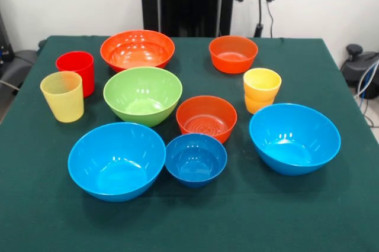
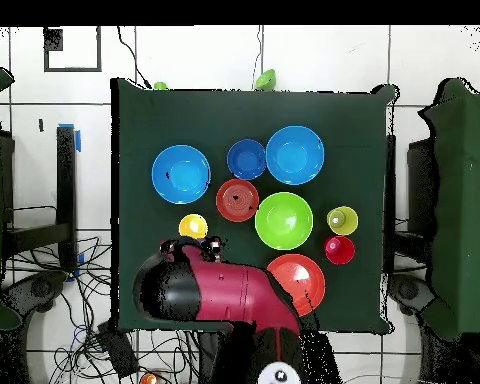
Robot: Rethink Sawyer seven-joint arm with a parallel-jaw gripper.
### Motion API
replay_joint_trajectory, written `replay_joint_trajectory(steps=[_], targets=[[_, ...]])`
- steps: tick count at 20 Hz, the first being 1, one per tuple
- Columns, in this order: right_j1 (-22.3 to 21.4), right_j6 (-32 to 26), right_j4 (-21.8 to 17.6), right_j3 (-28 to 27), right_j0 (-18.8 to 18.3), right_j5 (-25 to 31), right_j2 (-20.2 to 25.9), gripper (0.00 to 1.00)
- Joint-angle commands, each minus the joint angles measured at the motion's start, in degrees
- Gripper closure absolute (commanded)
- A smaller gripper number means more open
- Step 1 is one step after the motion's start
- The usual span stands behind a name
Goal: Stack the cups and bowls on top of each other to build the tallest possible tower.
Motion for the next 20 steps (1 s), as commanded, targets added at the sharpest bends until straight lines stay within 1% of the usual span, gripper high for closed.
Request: replay_joint_trajectory(steps=[1, 3, 5, 8, 9, 10, 11, 12, 13, 15, 17, 20], targets=[[13.3, 2.8, -4.1, -7.2, -1.6, -1.3, 4.1, 0.0], [16.2, 2.1, -4.9, -8.1, -2.4, -3.5, 4.5, 0.0], [18.0, 2.1, -5.2, -9.0, -2.8, -5.3, 4.9, 0.0], [19.9, 1.6, -6.0, -10.7, -2.1, -4.6, 4.6, 0.0], [21.3, 2.0, -6.3, -12.2, -1.5, -5.0, 4.3, 0.0], [21.8, 1.9, -6.5, -12.7, -1.6, -4.8, 4.5, 0.0], [21.9, 1.7, -6.5, -13.1, -1.3, -3.5, 4.5, 0.0], [22.4, 1.9, -6.6, -13.3, -1.4, -3.7, 4.7, 0.0], [22.0, 2.1, -6.3, -12.3, -1.7, -3.1, 5.1, 0.0], [22.6, 2.2, -6.7, -12.2, -1.5, -3.1, 5.2, 0.0], [23.0, 2.6, -5.9, -11.7, -2.0, -2.3, 6.0, 0.0], [23.5, 3.3, -5.4, -11.0, -1.6, -1.9, 6.3, 0.0]])
